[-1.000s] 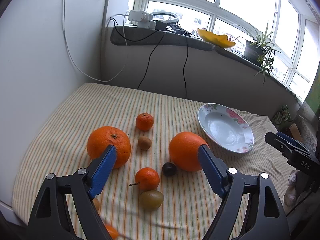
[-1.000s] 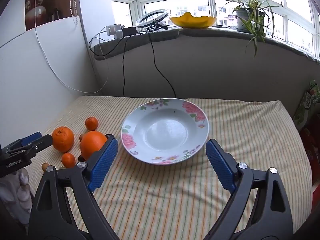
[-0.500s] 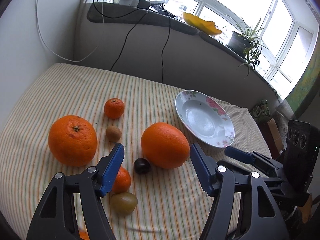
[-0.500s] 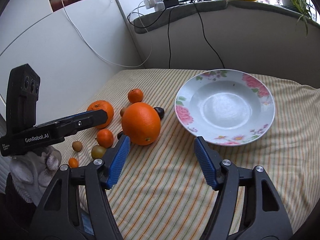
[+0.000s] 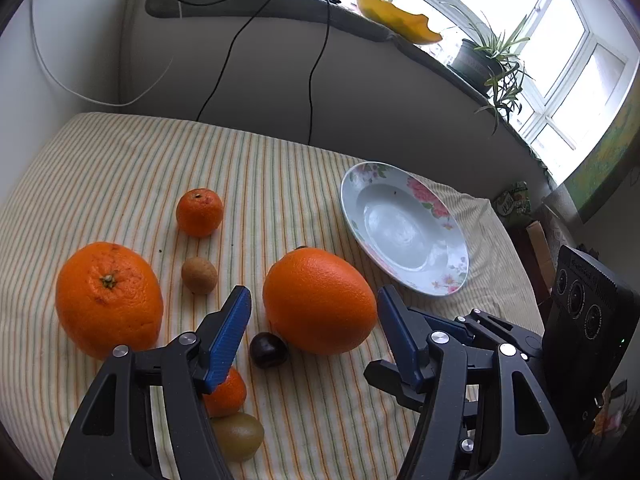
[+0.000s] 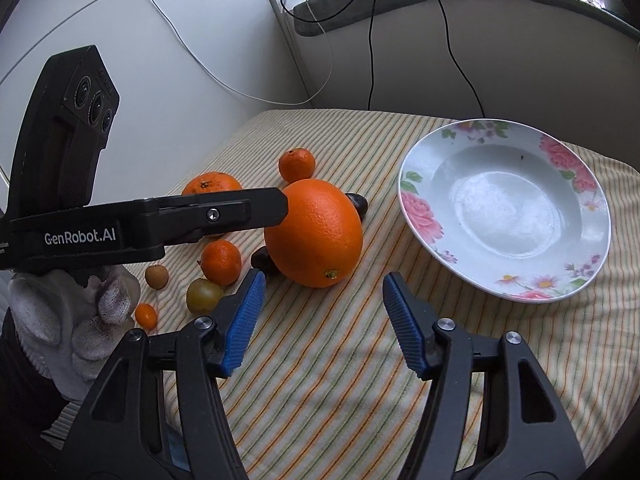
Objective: Organize fruits
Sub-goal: 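Move the right gripper to the large smooth orange and close on it, then lift the orange with the right gripper and carry it over the plate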
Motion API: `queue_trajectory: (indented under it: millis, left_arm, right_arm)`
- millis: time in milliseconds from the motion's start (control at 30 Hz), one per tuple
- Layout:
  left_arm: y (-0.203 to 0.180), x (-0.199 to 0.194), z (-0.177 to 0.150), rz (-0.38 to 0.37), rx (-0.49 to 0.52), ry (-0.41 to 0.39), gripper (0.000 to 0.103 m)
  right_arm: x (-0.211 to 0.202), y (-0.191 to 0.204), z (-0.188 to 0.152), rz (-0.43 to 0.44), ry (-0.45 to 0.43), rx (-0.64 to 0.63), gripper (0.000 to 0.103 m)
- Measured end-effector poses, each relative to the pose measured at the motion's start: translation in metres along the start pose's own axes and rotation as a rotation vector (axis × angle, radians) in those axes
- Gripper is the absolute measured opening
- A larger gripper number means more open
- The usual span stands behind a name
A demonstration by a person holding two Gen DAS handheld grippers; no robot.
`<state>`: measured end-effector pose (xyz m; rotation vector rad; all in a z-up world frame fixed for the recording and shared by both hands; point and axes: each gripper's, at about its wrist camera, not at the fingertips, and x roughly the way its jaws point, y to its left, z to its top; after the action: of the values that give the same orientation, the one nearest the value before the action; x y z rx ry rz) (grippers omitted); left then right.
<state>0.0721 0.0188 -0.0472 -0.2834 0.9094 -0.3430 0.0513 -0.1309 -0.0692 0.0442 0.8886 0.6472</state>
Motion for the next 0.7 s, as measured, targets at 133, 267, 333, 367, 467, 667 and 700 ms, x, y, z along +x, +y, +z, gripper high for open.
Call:
queue_trajectory:
  millis: [133,267,333,367,467,667,700]
  left_arm:
    - [0.003,0.008,0.006,0.002,0.004,0.020,0.064]
    - [0.007,0.016,0.010,-0.017,-0.015,0.043,0.064]
    - [0.007,0.019,0.010,-0.014,-0.014,0.053,0.064]
    - [0.007,0.020,0.010,-0.015,-0.013,0.059,0.064]
    - [0.007,0.022,0.009,-0.031,-0.014,0.074,0.064]
    - [0.006,0.024,0.010,-0.045,-0.016,0.082,0.062]
    - [0.006,0.024,0.010,-0.045,-0.016,0.082,0.062]
  right_arm:
    - [0.007,0.002,0.008,0.009,0.000,0.003,0.064]
    - [0.016,0.004,0.012,0.007,0.003,0.000,0.064]
    - [0.021,0.003,0.014,0.005,0.009,0.002,0.064]
    - [0.022,0.003,0.013,0.006,0.010,0.003,0.065]
    - [0.029,0.004,0.015,0.005,0.017,0.006,0.065]
    - [0.033,-0.001,0.012,0.016,0.022,0.014,0.064]
    - [0.033,-0.001,0.012,0.018,0.022,0.014,0.064]
